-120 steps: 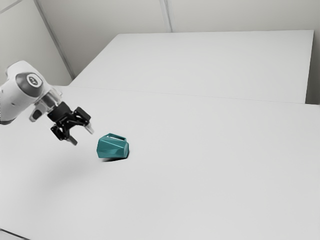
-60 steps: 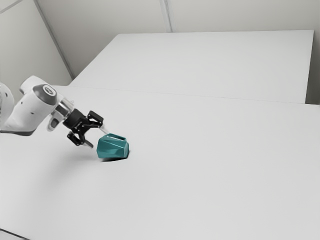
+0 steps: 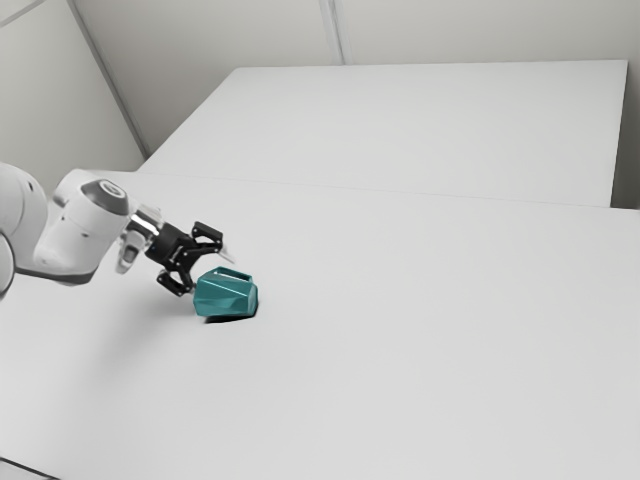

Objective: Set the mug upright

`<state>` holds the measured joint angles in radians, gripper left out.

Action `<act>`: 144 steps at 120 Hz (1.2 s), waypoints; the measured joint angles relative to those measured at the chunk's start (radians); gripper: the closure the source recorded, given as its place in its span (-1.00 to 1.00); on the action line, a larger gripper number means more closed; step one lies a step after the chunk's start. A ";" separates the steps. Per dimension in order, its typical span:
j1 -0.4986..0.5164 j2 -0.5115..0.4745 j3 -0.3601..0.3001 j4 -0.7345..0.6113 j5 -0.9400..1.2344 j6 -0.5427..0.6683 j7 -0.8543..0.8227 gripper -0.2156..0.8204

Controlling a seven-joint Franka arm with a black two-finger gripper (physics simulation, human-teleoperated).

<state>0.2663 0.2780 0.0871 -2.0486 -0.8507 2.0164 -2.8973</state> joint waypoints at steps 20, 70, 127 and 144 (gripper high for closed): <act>-0.006 0.004 -0.010 0.001 0.002 0.007 0.000 -0.26; -0.010 -0.027 -0.044 0.027 0.007 0.024 0.000 0.84; -0.100 -0.150 -0.072 0.019 0.298 0.089 0.000 0.93; -0.138 -0.191 -0.105 0.001 0.529 0.150 0.000 0.93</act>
<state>0.1286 0.0865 -0.0184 -2.0480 -0.3213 2.1661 -2.8972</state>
